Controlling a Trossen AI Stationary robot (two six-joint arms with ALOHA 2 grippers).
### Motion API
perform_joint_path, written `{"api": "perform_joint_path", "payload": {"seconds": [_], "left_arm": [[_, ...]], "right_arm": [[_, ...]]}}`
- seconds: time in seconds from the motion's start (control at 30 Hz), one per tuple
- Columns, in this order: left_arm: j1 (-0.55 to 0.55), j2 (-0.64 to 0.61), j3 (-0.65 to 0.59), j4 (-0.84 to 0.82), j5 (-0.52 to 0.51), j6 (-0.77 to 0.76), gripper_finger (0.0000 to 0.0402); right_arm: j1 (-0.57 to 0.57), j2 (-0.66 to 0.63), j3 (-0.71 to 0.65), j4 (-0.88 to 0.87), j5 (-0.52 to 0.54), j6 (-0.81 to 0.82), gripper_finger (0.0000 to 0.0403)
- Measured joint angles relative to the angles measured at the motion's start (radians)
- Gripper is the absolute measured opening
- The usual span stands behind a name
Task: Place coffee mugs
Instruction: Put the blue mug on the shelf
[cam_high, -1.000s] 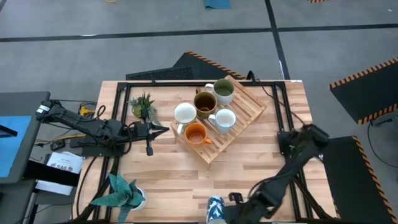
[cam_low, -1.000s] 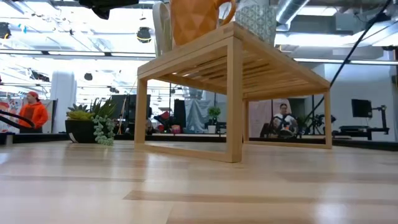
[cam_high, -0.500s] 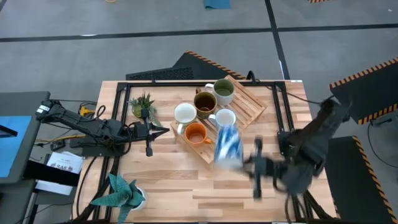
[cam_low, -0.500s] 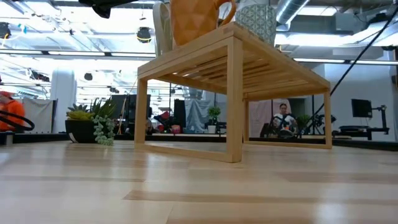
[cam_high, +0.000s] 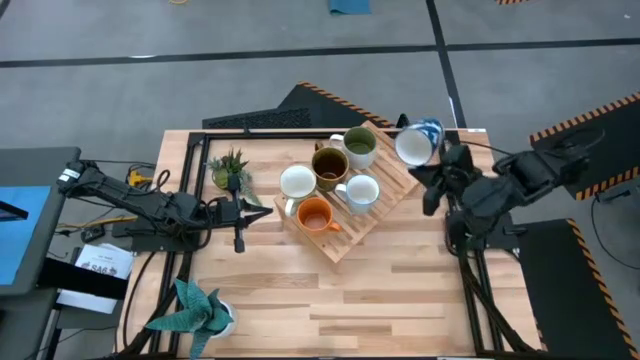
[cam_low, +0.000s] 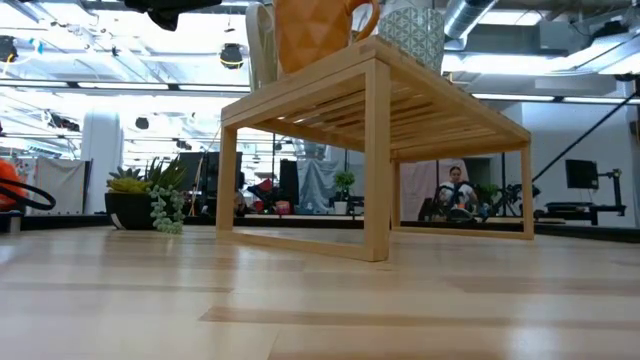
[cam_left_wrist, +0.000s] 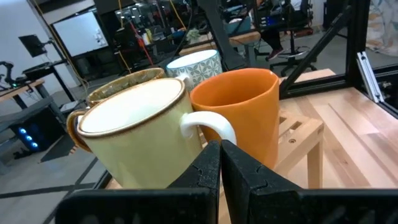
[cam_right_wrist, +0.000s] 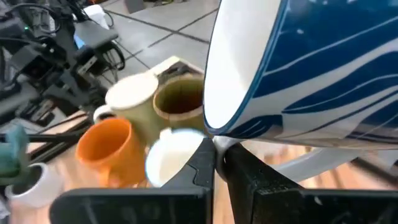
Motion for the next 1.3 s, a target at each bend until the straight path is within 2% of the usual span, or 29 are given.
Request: {"api": "perform_joint_path", "payload": {"seconds": [0.2,0.33,0.6,0.77,0.9,1.03,1.3], "left_arm": [[0.000,0.000,0.000,0.002,0.008,-0.016,0.0000],[0.000,0.000,0.000,0.013,0.013,-0.023,0.0000],[-0.001,0.000,0.000,0.020,0.013,-0.016,0.0000],[-0.001,0.000,0.000,0.020,0.013,-0.016,0.0000],[-0.001,0.000,0.000,0.024,0.013,-0.017,0.0000],[-0.001,0.000,0.000,0.029,0.013,-0.016,0.0000],[-0.001,0.000,0.000,0.027,0.012,-0.017,0.0000]], "right_arm": [[0.007,-0.122,-0.244,0.083,0.001,0.106,0.0042],[0.008,-0.226,-0.422,0.251,0.000,0.097,0.0042],[0.034,-0.415,-0.748,0.809,-0.023,-0.142,0.0042],[0.009,-0.501,-0.932,1.030,-0.083,-0.190,0.0042],[-0.022,-0.545,-1.029,1.175,-0.112,-0.191,0.0042],[-0.047,-0.542,-1.095,1.317,-0.188,-0.192,0.0042],[-0.030,-0.480,-1.103,1.434,-0.235,-0.183,0.0042]]}}
